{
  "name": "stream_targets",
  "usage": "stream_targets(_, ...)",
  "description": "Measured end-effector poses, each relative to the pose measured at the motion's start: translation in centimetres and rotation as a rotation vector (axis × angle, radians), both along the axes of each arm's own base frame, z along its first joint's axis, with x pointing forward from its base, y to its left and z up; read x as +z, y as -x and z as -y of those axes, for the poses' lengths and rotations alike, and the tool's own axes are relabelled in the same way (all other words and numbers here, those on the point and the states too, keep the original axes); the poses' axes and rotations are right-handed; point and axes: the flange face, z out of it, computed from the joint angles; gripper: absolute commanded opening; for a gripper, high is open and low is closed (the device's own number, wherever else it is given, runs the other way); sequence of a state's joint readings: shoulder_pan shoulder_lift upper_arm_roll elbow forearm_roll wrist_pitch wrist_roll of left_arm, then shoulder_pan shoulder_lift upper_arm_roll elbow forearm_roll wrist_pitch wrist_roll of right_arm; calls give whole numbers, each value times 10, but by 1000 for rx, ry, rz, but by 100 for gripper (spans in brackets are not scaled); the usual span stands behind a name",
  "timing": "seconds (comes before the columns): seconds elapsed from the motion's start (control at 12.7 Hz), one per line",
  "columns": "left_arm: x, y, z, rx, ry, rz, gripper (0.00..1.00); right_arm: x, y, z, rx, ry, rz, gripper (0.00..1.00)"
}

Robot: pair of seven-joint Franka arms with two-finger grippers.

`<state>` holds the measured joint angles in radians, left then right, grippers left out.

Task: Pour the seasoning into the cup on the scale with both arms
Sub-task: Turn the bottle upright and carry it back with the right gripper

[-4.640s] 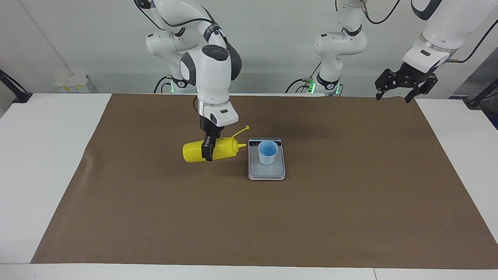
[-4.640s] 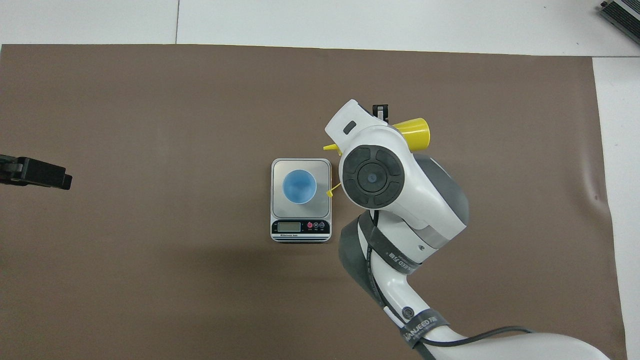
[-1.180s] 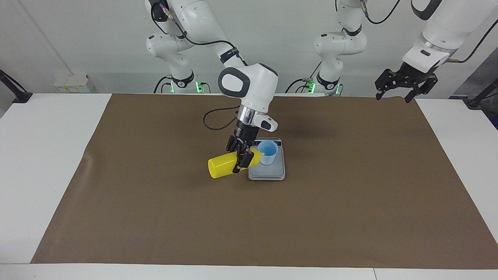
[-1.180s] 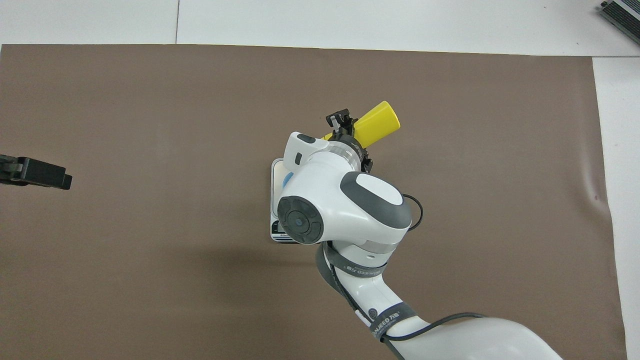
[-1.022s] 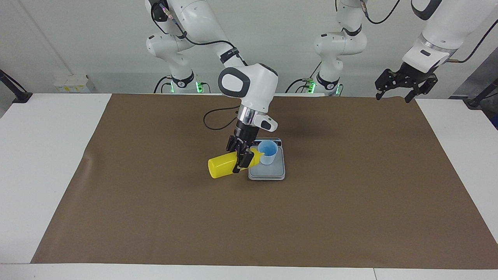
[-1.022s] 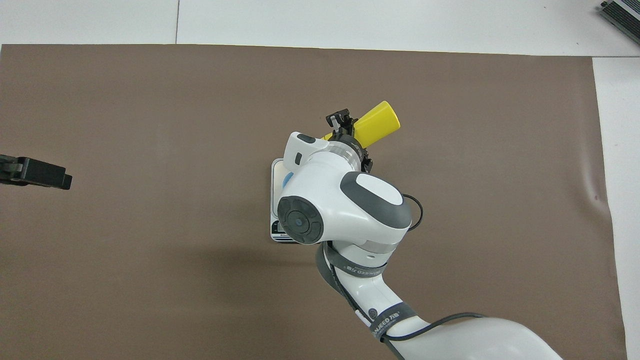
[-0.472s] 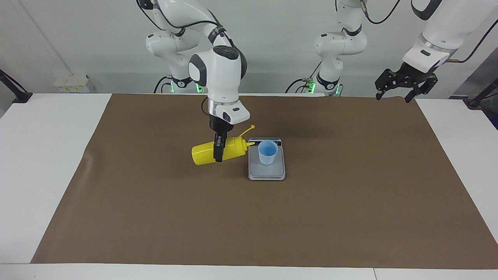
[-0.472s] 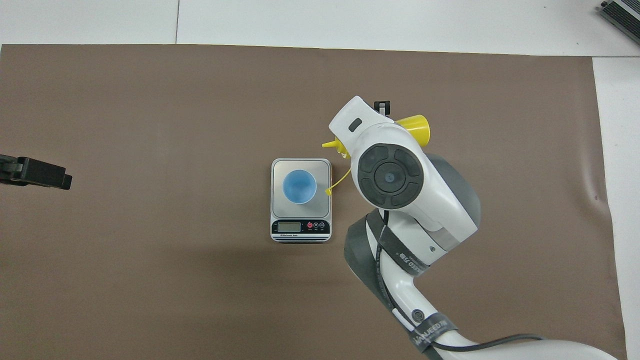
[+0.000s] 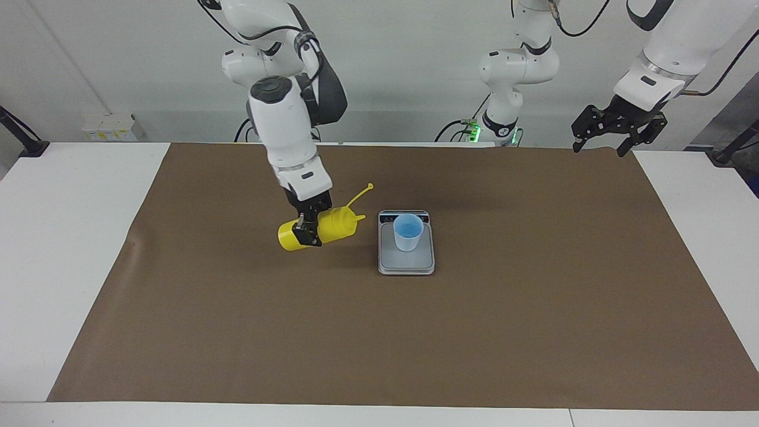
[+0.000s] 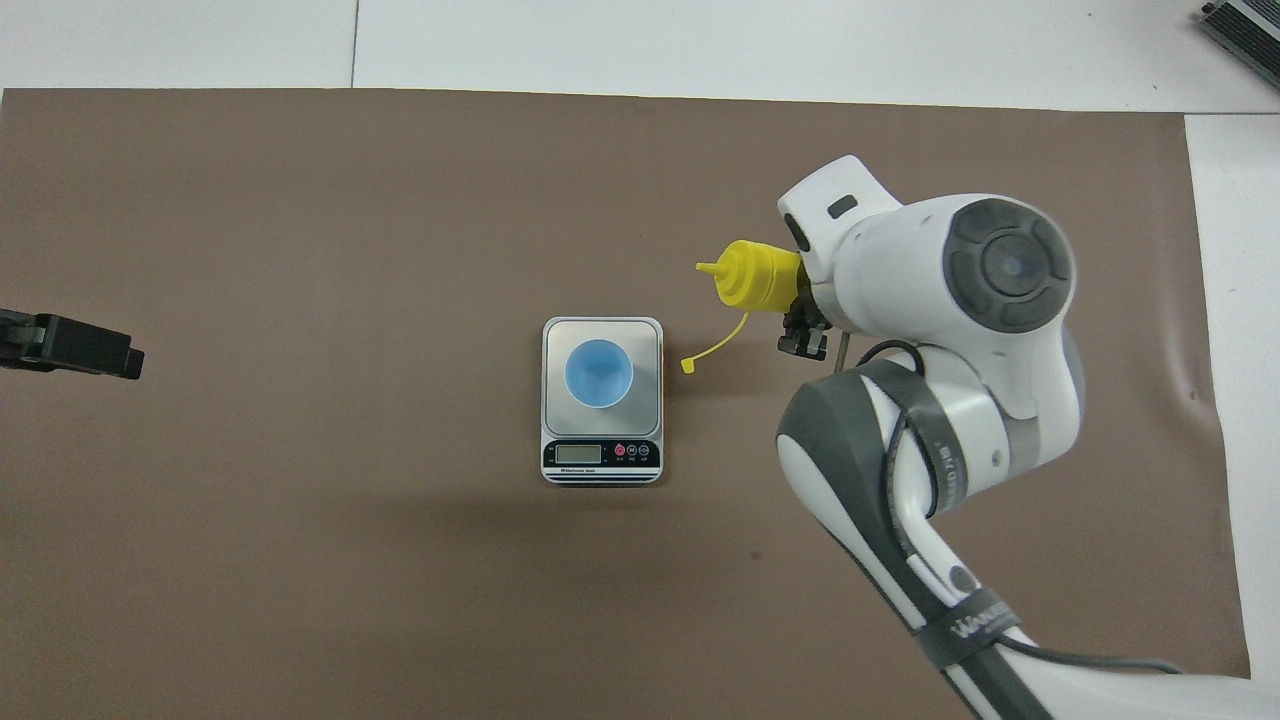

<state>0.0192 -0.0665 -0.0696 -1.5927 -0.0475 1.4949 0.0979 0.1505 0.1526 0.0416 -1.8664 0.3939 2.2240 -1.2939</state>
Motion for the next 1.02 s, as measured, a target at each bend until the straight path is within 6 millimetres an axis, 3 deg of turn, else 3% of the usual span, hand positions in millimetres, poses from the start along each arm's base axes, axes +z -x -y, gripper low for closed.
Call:
stream_targets(0.16,0,0,0,0,0,0,100,-15,6,39,-55,-121,-18,0)
stream_targets(0.31,0,0,0,0,0,0,100,-25,11,63,-143,-220,20,0)
stream_targets(0.63,0,0,0,0,0,0,100,-62,24,94,-350,-408,135,0)
stream_targets(1.02,0,0,0,0,0,0,100,-83,36,139,-615,-551,167,0)
